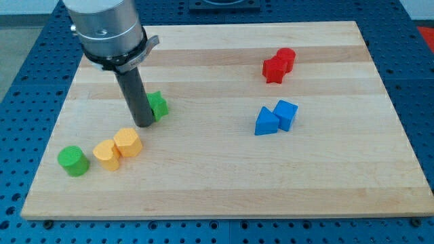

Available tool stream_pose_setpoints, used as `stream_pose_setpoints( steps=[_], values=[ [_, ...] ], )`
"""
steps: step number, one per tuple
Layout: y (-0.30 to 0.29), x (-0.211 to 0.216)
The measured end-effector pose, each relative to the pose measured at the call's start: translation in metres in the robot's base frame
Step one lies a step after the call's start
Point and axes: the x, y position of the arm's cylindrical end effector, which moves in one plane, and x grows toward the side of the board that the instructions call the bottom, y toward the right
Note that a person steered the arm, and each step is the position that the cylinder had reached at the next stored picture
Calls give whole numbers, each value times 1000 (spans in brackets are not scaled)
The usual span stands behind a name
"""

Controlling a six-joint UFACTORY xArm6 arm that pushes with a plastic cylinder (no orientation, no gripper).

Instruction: Move green circle closer to the yellow heart

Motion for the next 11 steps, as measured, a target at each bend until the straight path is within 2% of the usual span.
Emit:
stream_pose_setpoints(
  steps=[2,3,4,5,7,9,10,11],
  values=[
    [9,-51],
    [20,-53],
    [-36,-49],
    [-77,-18],
    [28,1],
    [25,163],
    [-16,163],
    [-103,154]
  ],
)
